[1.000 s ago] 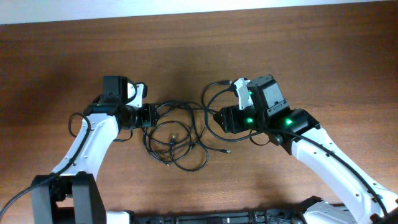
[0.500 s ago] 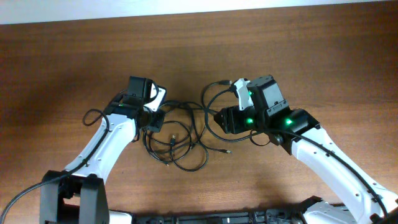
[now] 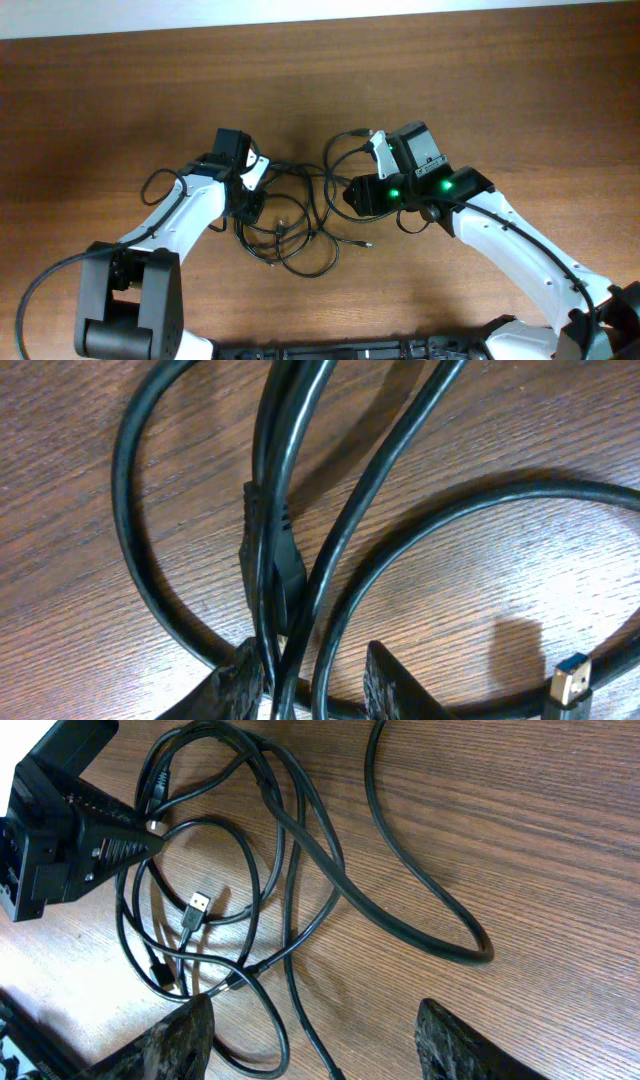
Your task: Untangle cables
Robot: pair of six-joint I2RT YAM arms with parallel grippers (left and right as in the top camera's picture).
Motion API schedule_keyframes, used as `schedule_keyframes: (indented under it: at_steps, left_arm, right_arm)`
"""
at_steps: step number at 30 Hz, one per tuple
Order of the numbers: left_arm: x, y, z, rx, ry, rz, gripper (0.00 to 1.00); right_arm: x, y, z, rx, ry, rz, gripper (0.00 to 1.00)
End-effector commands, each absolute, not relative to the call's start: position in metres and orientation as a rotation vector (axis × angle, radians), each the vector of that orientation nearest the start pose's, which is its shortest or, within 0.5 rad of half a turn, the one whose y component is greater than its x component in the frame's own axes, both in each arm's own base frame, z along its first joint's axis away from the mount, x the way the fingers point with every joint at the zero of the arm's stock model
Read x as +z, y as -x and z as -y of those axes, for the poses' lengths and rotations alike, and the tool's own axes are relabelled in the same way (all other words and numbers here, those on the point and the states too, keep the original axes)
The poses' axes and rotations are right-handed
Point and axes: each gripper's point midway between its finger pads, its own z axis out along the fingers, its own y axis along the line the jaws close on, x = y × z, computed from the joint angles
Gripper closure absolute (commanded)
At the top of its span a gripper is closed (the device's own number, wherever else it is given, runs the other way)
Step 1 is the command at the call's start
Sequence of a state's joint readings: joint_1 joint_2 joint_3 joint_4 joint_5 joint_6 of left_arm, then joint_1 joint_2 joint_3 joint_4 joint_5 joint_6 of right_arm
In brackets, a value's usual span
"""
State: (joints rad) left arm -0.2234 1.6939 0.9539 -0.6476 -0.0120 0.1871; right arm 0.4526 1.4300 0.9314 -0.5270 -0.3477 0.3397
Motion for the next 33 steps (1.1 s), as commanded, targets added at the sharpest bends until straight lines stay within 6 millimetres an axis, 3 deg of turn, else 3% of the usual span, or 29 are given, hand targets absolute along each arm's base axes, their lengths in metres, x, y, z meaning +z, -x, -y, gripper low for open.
schedule_keyframes:
  at_steps: [1,5,8,11,15,21,24,27,29,33]
  left_arm:
    - [0.011,-0.310,0.065,0.047,-0.619,-2.905,0.57]
    - [0.040,-0.326,0.065,0.080,-0.611,-2.883,0.53]
    - [0.050,-0.333,0.074,0.049,-0.625,-2.860,0.59]
    - [0.048,-0.329,0.084,0.046,-0.672,-2.856,0.55]
    - [0.041,-0.327,0.084,0.052,-0.691,-2.874,0.61]
    - [0.005,-0.315,0.075,0.114,-0.761,-2.991,0.69]
    - [0.002,-0.312,0.065,0.192,-0.766,-3.011,0.75]
    - [0.001,-0.312,0.065,0.192,-0.766,-3.012,0.75]
    - [0.001,-0.312,0.065,0.192,-0.766,-3.014,0.79]
    - [0.002,-0.313,0.066,0.192,-0.765,-3.010,0.98]
  right_arm:
    - [0.110,-0.290,-0.206,0.709,0.288,-2.664,0.36]
    - [0.110,-0.290,-0.206,0.709,0.288,-2.663,0.36]
    - [0.110,-0.290,-0.206,0.709,0.288,-2.663,0.36]
    - [0.110,-0.290,-0.206,0.709,0.288,-2.663,0.36]
    - [0.110,-0.291,-0.206,0.709,0.288,-2.661,0.36]
    - [0.110,-0.291,-0.206,0.710,0.288,-2.659,0.36]
    - [0.110,-0.291,-0.206,0.709,0.288,-2.660,0.36]
    - [0.110,-0.291,-0.206,0.710,0.288,-2.660,0.35]
    - [0.110,-0.291,-0.206,0.710,0.288,-2.660,0.36]
    - [0.110,-0.291,-0.206,0.709,0.288,-2.660,0.35]
